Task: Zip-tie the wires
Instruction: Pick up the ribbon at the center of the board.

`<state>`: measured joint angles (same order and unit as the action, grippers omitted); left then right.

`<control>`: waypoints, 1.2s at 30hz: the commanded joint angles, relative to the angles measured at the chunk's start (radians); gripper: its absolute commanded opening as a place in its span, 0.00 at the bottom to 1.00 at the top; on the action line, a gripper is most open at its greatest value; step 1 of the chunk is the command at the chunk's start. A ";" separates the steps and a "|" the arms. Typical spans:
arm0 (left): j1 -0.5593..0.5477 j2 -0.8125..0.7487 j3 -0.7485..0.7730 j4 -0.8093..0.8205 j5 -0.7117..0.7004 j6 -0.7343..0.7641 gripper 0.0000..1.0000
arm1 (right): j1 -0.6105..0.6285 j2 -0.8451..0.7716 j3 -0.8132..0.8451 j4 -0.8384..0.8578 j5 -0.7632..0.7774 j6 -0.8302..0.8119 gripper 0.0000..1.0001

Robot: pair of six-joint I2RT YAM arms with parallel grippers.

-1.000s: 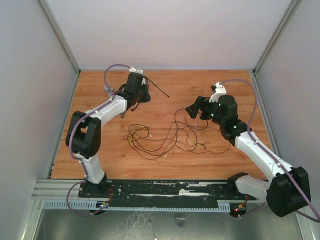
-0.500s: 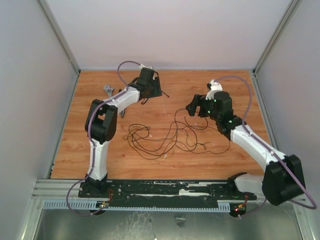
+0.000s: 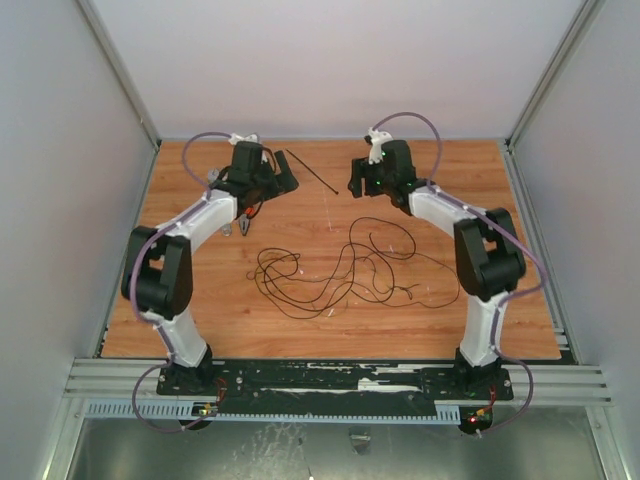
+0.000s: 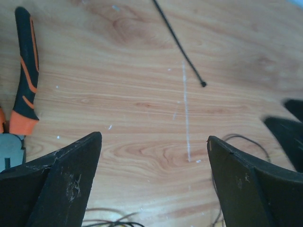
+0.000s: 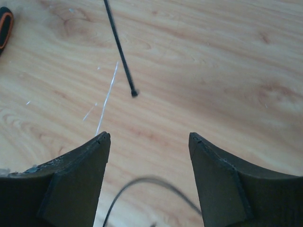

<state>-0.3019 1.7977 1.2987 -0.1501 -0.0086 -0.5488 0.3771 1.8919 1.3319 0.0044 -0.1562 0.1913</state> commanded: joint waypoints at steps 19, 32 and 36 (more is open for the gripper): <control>0.046 -0.266 -0.158 0.124 0.099 0.002 0.98 | 0.104 0.460 0.528 -0.229 0.095 -0.174 0.60; 0.052 -0.270 -0.161 0.124 0.100 0.006 0.98 | 0.103 0.523 0.607 -0.283 0.098 -0.182 0.48; 0.054 -0.267 -0.159 0.124 0.103 0.007 0.98 | 0.106 0.534 0.622 -0.294 0.096 -0.189 0.44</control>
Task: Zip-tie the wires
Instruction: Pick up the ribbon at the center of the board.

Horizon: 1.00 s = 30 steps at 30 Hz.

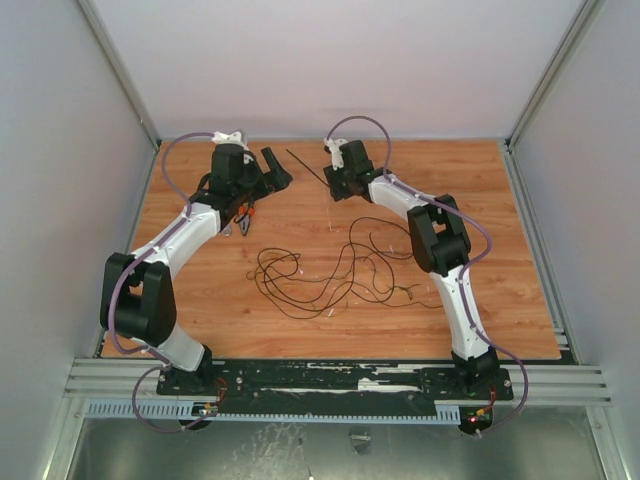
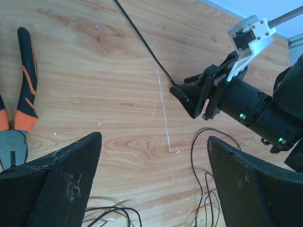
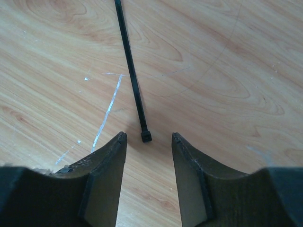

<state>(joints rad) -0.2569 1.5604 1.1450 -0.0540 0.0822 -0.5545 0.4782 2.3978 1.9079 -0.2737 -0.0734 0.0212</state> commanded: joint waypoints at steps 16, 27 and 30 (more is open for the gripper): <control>0.020 -0.033 -0.010 0.028 0.018 0.015 0.98 | 0.005 0.034 0.051 -0.027 -0.004 -0.027 0.21; 0.028 -0.054 -0.020 0.028 0.028 0.015 0.98 | 0.005 0.029 0.056 -0.022 -0.024 -0.033 0.08; 0.031 -0.059 -0.026 0.031 0.035 0.014 0.98 | 0.006 0.008 0.054 -0.024 -0.025 -0.033 0.03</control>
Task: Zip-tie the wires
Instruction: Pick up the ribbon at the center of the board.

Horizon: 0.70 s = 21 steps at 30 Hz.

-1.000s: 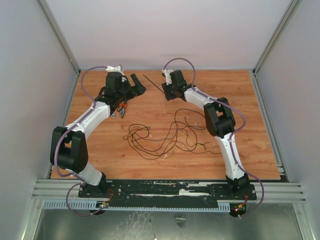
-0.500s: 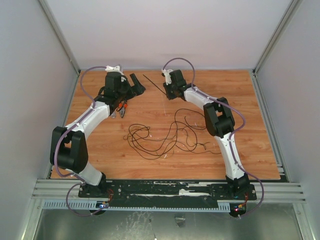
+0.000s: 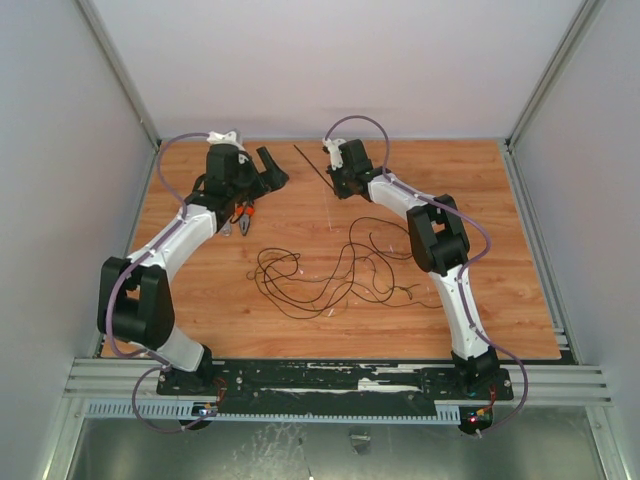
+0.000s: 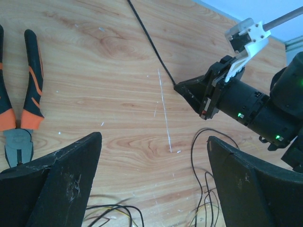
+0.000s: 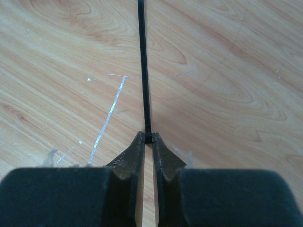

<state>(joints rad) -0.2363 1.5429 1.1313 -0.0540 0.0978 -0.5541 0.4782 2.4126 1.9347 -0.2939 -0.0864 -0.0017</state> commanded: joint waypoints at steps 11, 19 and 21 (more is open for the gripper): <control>0.015 -0.071 -0.123 0.132 0.094 -0.083 0.98 | 0.014 -0.249 -0.150 0.013 -0.056 0.066 0.00; -0.003 -0.103 -0.334 0.433 0.147 -0.349 0.98 | 0.060 -0.489 -0.440 0.065 -0.064 0.124 0.00; -0.026 -0.105 -0.367 0.496 0.135 -0.404 0.98 | 0.075 -0.536 -0.494 0.069 -0.058 0.140 0.00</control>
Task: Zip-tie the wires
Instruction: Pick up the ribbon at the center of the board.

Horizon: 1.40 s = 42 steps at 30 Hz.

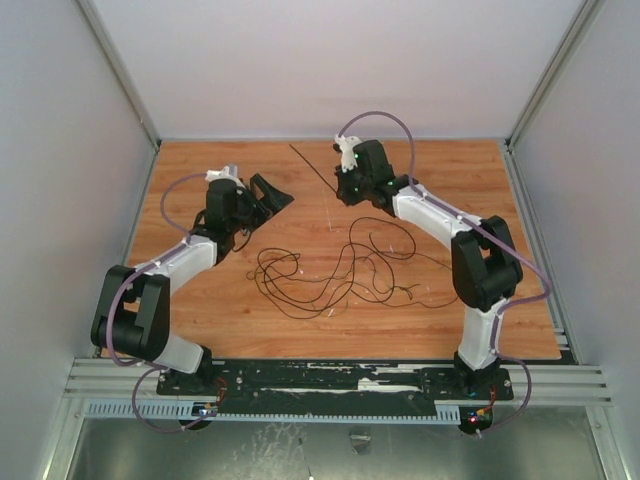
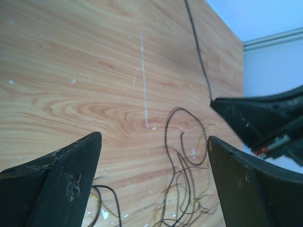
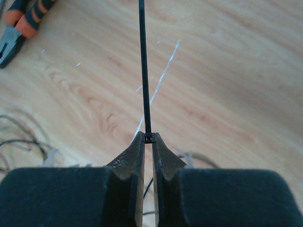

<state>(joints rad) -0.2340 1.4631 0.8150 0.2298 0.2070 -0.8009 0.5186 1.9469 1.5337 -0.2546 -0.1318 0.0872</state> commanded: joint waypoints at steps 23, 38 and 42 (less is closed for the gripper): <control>-0.189 0.083 -0.077 0.492 -0.067 -0.336 0.79 | 0.181 -0.384 -0.310 0.057 0.003 0.144 0.00; -0.209 0.047 -0.043 0.437 -0.111 -0.257 0.00 | 0.199 -0.412 -0.362 0.067 0.044 0.164 0.07; -0.208 0.038 -0.025 0.431 -0.072 -0.175 0.00 | 0.198 -0.460 -0.378 0.055 0.036 0.130 0.40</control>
<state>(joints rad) -0.4358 1.5406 0.7456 0.6525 0.1101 -1.0710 0.7074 1.5608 1.1828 -0.2111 -0.1078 0.2379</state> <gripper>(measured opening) 0.019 0.290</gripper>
